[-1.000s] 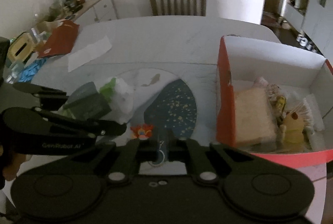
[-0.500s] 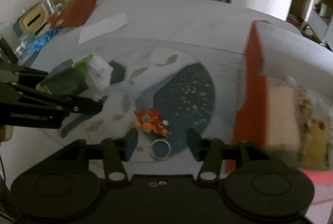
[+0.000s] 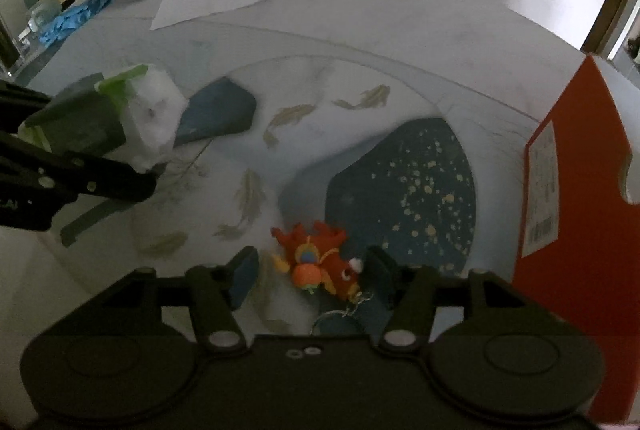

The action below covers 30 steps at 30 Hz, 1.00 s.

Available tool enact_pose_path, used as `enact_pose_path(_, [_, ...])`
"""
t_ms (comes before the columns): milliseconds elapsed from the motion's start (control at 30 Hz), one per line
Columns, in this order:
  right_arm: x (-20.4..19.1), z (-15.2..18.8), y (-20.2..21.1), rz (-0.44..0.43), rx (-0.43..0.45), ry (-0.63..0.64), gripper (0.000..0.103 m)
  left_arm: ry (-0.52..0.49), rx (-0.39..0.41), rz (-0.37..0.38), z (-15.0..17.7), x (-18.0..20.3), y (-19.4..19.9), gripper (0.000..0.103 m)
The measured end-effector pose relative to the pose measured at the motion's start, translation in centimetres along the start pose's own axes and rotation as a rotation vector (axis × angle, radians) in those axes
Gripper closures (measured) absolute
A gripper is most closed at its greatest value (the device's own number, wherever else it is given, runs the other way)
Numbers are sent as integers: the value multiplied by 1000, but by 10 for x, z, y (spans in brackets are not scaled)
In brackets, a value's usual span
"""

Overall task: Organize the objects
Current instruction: 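Lift the wipes pack and fish keyring and carry both over the shoebox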

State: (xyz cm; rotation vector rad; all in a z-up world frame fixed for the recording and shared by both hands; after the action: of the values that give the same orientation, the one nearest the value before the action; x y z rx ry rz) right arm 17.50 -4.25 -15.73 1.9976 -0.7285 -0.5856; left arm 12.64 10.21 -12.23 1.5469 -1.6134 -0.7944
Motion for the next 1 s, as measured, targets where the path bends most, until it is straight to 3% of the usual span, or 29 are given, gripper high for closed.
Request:
enact_pose_path(400, [2,-4,5,21,23,-9,61,-5,-8,17,-1,-4,-2,59])
enact_pose_path(633, [10,4,19,27,37,-64,62,-25,-8,38,-4,8,0,59])
enact_pose_path(1000, [23,10,91,11,138,-160,62,-93,12,91,-19,54,16,59])
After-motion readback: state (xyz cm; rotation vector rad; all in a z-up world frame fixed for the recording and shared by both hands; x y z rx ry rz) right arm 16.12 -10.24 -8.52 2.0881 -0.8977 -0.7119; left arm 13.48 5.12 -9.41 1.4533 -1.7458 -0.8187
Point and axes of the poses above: each gripper's, at about its wrist camera, not at the fingertips, and y roughly against the way its jaws point, x to its right, z to its underside, the point moved 3 cm from there along -y, roughly the way its jaws point, and after that the axes turned 7 degrees about -z, right-handed, at the moved point
